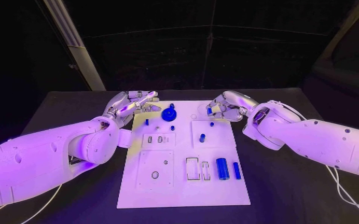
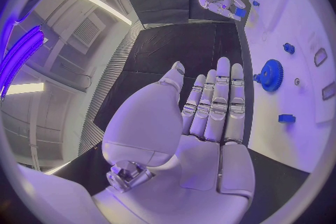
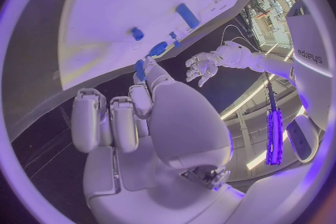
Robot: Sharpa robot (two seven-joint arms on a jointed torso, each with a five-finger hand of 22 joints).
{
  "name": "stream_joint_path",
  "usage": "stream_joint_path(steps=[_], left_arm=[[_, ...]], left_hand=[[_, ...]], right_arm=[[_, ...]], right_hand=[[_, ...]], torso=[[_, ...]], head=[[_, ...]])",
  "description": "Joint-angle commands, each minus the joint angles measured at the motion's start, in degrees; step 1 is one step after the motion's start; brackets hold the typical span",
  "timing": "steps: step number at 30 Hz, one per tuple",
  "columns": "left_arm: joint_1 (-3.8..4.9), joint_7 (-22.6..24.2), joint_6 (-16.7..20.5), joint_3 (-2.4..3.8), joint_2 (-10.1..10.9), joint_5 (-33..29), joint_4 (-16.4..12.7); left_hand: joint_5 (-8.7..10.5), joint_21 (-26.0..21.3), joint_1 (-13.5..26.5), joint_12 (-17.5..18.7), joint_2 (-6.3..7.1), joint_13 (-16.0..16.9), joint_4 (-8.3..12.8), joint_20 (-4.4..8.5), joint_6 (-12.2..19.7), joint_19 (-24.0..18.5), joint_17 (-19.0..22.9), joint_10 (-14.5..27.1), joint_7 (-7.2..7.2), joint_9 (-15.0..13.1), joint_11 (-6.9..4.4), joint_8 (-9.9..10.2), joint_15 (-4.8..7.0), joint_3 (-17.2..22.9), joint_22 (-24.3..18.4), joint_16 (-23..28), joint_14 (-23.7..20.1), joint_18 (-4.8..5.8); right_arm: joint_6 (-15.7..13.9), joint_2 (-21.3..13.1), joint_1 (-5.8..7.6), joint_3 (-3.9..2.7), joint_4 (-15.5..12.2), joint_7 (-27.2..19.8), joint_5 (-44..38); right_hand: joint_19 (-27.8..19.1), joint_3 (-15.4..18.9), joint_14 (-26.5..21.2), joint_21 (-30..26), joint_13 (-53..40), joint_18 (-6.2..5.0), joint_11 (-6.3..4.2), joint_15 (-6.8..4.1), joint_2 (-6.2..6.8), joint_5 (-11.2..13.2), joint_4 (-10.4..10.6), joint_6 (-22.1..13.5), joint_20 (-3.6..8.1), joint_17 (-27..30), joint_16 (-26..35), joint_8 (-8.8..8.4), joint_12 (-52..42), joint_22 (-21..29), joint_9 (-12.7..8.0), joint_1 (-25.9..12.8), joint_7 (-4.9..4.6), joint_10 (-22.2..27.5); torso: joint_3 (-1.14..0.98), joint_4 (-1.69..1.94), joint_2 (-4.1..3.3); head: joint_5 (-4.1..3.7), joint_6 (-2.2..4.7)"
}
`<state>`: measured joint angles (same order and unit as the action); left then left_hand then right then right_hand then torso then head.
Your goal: Assemble the parts on the task board
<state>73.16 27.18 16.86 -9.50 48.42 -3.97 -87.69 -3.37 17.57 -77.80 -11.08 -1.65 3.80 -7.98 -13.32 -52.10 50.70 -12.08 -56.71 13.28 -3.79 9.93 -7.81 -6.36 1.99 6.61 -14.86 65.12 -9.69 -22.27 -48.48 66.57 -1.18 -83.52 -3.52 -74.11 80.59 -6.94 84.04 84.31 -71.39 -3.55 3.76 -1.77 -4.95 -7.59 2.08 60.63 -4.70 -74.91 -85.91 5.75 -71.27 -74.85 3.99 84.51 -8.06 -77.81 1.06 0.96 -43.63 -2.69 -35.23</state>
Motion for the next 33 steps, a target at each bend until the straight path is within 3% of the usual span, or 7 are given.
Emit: stream_joint_path(steps=[1, 4, 13, 16, 22, 33], left_arm=[[0.09, 0.1, -0.6, 0.05, -0.3, 0.0, 0.5], [0.1, 0.2, -0.7, 0.05, -0.4, 0.0, 1.1], [0.17, 0.4, -0.8, 0.07, -0.7, 0.0, 2.2], [0.2, 0.5, -0.8, 0.07, -0.8, 0.0, 2.4], [0.25, 0.6, -0.7, 0.08, -0.9, 0.0, 2.8], [0.29, 0.6, -0.7, 0.08, -1.2, 0.0, 3.1]], left_hand=[[0.26, -0.2, -0.6, 0.0, -0.01, -0.1, 0.4, 0.11, 0.0, 0.4, -0.1, 0.2, -0.28, 0.0, -0.2, 0.2, -0.18, 0.0, -0.1, 0.4, 0.2, -0.88], [0.26, -0.2, -0.6, 0.0, -0.01, -0.1, 0.4, 0.11, 0.0, 0.4, -0.1, 0.2, -0.28, 0.0, -0.2, 0.2, -0.18, 0.0, -0.1, 0.4, 0.2, -0.88], [0.26, -0.3, -0.6, -0.1, -0.05, -0.1, 0.6, 0.12, 0.0, 0.5, -0.1, 0.2, -0.27, 0.0, -0.21, 0.2, -0.17, 0.0, -0.1, 0.4, 0.2, -0.88], [0.26, -0.3, -0.6, -0.1, -0.05, -0.1, 0.6, 0.12, 0.0, 0.5, -0.1, 0.2, -0.27, 0.0, -0.21, 0.2, -0.17, 0.0, -0.1, 0.4, 0.2, -0.88], [0.26, -0.3, -0.7, -0.1, -0.07, -0.1, 0.6, 0.12, 0.0, 0.5, -0.1, 0.1, -0.29, 0.0, -0.22, 0.2, -0.16, 0.0, -0.2, 0.5, 0.2, -0.88], [0.26, -0.3, -0.7, -0.1, -0.07, -0.1, 0.6, 0.12, -0.1, 0.5, -0.1, 0.1, -0.29, 0.0, -0.23, 0.2, -0.16, 0.0, -0.2, 0.5, 0.2, -0.88]], right_arm=[[-1.3, 1.5, 0.16, -0.06, -1.4, 5.9, -3.2], [-0.3, 4.4, 0.17, -0.04, -1.7, 8.5, -4.3], [2.7, 11.1, -0.05, 0.05, -0.8, 13.9, -7.8], [3.7, 12.7, -0.53, 0.57, -0.5, 15.0, -9.4], [5.4, 15.3, -1.47, 1.51, 0.1, 16.1, -11.8], [6.7, 17.7, -3.03, 1.83, 0.7, 16.7, -14.0]], right_hand=[[0.0, -1.5, 4.2, 0.1, 0.1, 0.33, -1.75, -0.19, -0.09, -0.2, 1.1, 1.4, 0.27, -6.8, -0.1, -0.07, 0.2, 0.0, 0.1, -0.9, 1.13, -1.4], [-0.1, -2.2, 4.2, 0.1, 0.1, 0.3, -1.72, -0.16, 0.18, -0.4, 1.2, 1.4, 0.23, -6.7, 0.0, -0.16, 0.2, 0.1, 0.1, -1.7, 1.1, -1.4], [-0.3, -3.3, 4.1, -0.1, 0.2, 0.2, -1.75, -0.18, 0.93, -0.9, 1.2, 1.6, 0.22, -6.3, 0.2, -0.2, 0.4, 0.6, 0.1, -2.7, 1.15, -1.3], [-0.3, -3.6, 4.1, -0.1, 0.2, 0.2, -1.75, -0.18, 1.24, -1.1, 1.2, 1.7, 0.22, -6.2, 0.3, -0.19, 0.4, 0.6, 0.1, -3.1, 1.17, -1.3], [-0.4, -4.0, 4.1, -0.2, 0.2, 0.19, -1.79, -0.21, 1.73, -1.5, 1.2, 1.8, 0.24, -6.1, 0.3, -0.19, 0.4, 0.6, 0.2, -3.7, 1.21, -1.3], [-0.4, -4.5, 4.1, -0.2, 0.2, 0.18, -1.84, -0.25, 2.05, -2.0, 1.3, 1.9, 0.27, -6.1, 0.3, -0.17, 0.5, 0.7, 0.2, -4.3, 1.27, -1.3]], torso=[[0.27, 0.06, 0.6], [0.45, 0.21, 0.97], [0.86, 0.74, 1.45], [0.98, 0.79, 1.53], [0.77, 0.61, 1.41], [0.7, 0.73, 1.37]], head=[[0.27, -0.51], [0.83, -1.19], [2.24, -2.07], [2.38, -2.35], [3.03, -2.58], [3.22, -3.16]])
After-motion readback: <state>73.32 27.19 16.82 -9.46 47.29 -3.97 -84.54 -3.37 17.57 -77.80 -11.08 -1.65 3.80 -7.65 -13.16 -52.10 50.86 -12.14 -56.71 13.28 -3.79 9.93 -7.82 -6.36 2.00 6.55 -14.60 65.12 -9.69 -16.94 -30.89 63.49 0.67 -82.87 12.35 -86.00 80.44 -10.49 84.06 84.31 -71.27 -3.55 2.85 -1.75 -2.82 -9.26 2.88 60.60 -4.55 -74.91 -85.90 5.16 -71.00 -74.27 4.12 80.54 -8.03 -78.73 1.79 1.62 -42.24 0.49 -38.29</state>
